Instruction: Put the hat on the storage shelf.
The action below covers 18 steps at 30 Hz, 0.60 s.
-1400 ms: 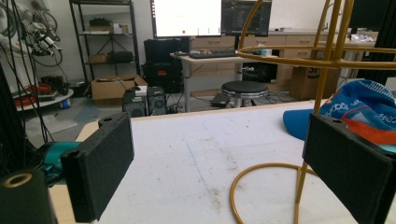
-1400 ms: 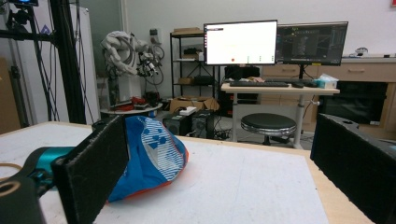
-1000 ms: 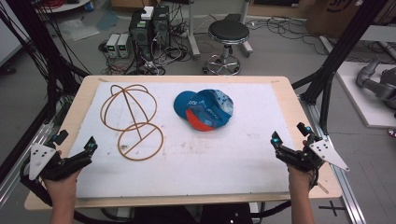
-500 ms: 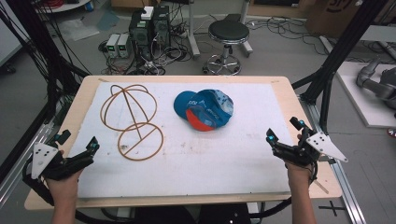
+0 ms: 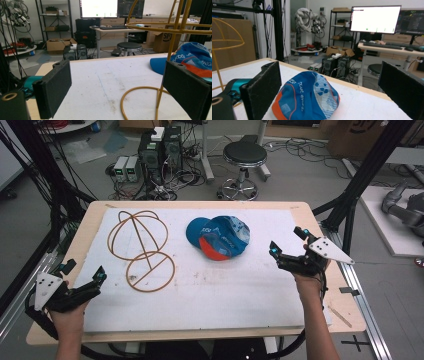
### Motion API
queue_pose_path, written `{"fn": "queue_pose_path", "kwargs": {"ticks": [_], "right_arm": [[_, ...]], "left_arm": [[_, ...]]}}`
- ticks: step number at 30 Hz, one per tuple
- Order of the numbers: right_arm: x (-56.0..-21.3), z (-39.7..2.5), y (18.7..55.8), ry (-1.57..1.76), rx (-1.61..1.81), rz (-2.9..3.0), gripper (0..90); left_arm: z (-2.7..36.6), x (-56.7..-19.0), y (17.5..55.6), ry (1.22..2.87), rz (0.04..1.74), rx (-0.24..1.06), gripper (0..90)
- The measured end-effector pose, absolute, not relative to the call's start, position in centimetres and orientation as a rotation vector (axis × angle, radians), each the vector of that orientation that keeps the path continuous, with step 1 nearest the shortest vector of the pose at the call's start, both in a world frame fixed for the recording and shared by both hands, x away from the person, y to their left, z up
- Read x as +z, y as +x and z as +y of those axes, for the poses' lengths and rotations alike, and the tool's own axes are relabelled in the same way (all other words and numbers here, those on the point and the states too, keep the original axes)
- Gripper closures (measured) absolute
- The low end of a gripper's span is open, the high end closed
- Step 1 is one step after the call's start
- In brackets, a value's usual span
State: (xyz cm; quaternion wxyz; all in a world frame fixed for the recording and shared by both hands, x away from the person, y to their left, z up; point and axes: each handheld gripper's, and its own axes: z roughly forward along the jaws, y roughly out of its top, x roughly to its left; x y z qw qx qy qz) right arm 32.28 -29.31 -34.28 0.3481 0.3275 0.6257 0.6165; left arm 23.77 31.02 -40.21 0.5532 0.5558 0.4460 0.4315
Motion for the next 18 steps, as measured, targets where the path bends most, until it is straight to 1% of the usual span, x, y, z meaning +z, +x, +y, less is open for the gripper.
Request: {"fn": "queue_pose_path", "kwargs": {"ticks": [13, 14, 16, 18], "right_arm": [[-33.0, -25.8, 36.5, 0.826, 1.57, 1.716, 5.2], [-32.9, -25.2, 37.4, 0.828, 1.571, 1.738, 5.3], [-32.8, -24.9, 37.9, 0.834, 1.563, 1.755, 5.3], [-32.8, -23.7, 39.2, 0.815, 1.552, 1.794, 5.2]], "left_arm": [[30.9, -40.2, 23.8, 1.321, 1.053, 1.017, 9.4], [30.9, -40.3, 23.8, 1.32, 1.051, 1.016, 9.4], [30.8, -40.3, 23.8, 1.324, 1.049, 1.017, 9.4], [30.9, -40.3, 23.8, 1.322, 1.05, 1.017, 9.4]]}}
